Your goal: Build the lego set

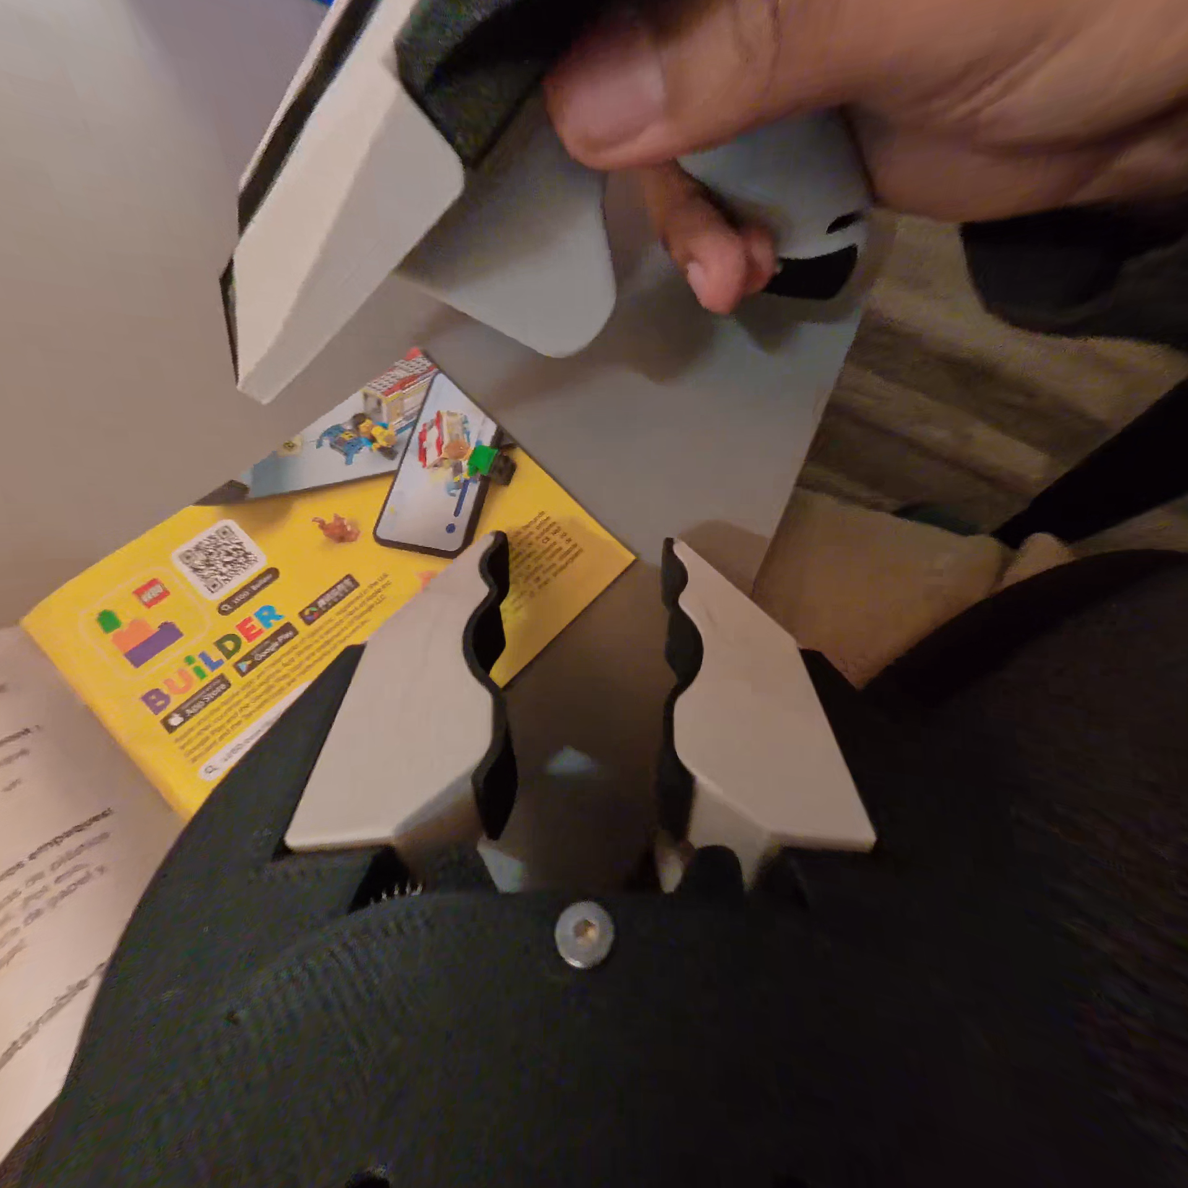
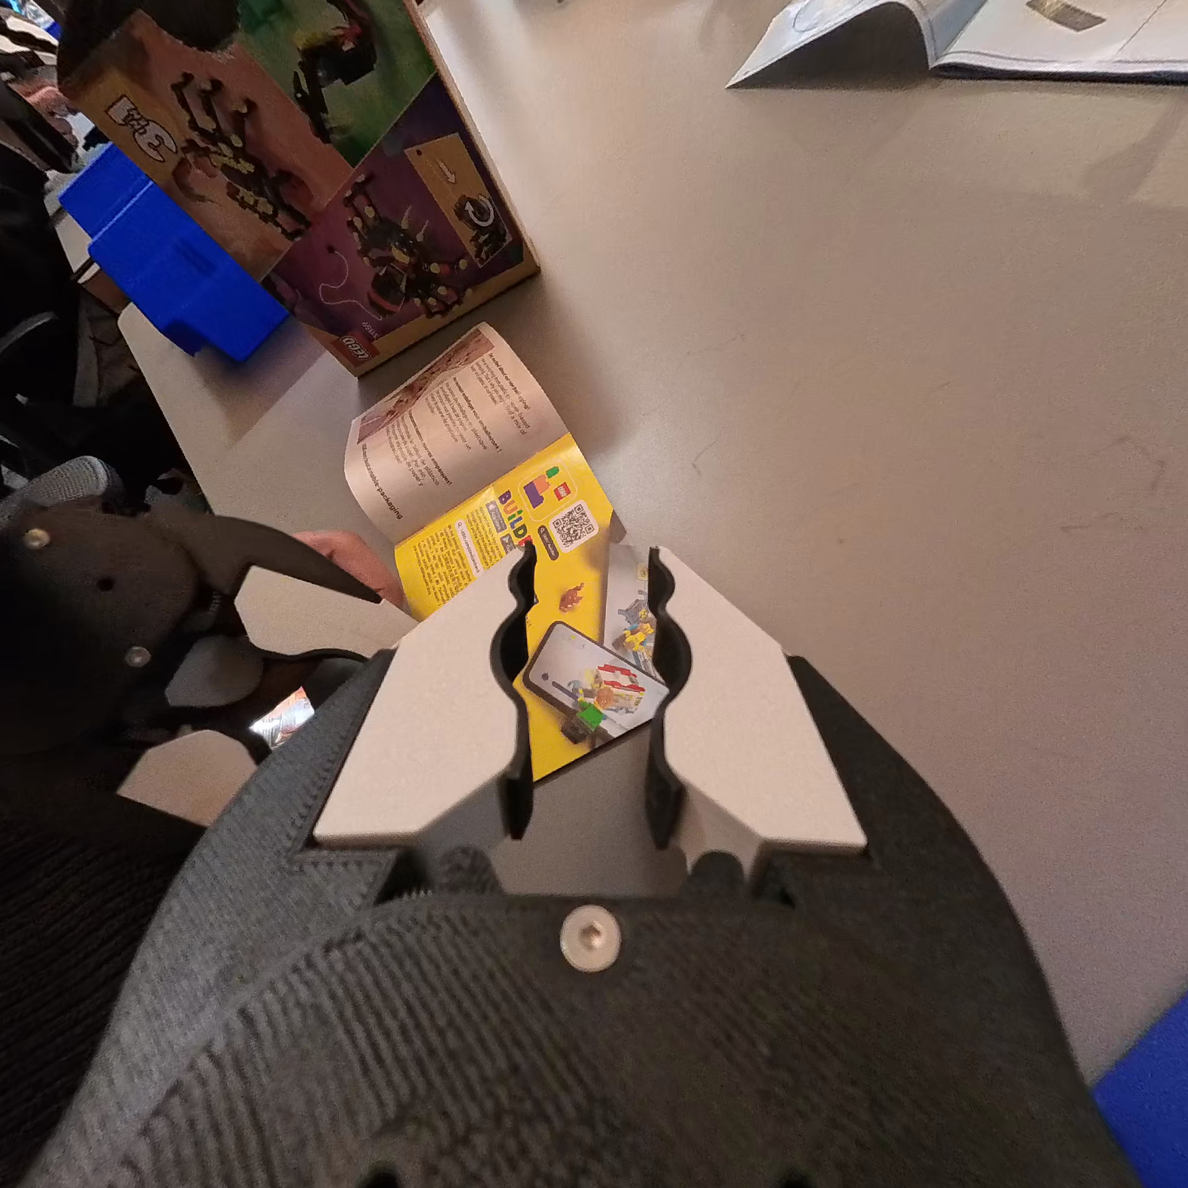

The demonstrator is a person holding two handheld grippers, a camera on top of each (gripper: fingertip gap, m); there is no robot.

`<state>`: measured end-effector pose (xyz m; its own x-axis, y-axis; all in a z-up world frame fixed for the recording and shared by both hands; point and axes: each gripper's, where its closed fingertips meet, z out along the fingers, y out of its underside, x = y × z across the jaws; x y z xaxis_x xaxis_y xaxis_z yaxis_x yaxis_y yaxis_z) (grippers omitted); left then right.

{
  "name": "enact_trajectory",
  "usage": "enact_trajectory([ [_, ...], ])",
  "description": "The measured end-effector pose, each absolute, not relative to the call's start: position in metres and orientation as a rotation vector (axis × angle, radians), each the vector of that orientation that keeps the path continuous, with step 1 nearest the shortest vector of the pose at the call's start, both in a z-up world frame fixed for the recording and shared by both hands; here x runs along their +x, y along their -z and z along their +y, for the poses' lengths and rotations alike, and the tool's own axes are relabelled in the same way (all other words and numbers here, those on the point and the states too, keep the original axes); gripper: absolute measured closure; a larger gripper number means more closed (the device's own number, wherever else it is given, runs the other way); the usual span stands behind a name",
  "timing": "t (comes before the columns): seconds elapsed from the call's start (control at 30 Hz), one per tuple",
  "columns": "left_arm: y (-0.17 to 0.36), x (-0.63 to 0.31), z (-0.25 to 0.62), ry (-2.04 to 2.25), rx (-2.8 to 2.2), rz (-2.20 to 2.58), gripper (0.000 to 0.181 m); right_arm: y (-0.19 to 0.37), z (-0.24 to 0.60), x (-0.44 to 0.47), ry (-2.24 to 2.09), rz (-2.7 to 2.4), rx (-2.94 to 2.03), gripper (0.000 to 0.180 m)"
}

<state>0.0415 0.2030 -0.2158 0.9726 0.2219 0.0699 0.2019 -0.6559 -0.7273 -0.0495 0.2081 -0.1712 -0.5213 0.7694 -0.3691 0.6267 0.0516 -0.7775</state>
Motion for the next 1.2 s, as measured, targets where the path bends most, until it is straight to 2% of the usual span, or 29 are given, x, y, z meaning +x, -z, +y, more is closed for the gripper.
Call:
enact_trajectory([
  [0.33,0.214,0.039,0.2,-0.024,-2.299,-0.294,0.152,0.171,0.208,-0.049,-1.473,-2.169,-1.451,0.145],
  [0.53,0.211,0.036,0.198,-0.027,-2.287,-0.3,0.18,0.171,0.207,-0.049,-1.472,-2.171,-1.452,0.145],
  [0.8,0.21,0.043,0.2,0.034,-2.279,-0.279,0.166,0.171,0.208,-0.049,-1.473,-2.17,-1.455,0.145],
  [0.93,0.211,0.051,0.203,0.045,-2.285,-0.238,0.152,0.172,0.207,-0.049,-1.473,-2.173,-1.454,0.145],
  [1.1,0.215,0.047,0.204,-0.031,-2.308,-0.243,0.158,0.171,0.207,-0.049,-1.474,-2.173,-1.455,0.145],
  [1.2,0.213,0.045,0.203,-0.037,-2.3,-0.25,0.168,0.171,0.208,-0.049,-1.474,-2.172,-1.454,0.145],
])
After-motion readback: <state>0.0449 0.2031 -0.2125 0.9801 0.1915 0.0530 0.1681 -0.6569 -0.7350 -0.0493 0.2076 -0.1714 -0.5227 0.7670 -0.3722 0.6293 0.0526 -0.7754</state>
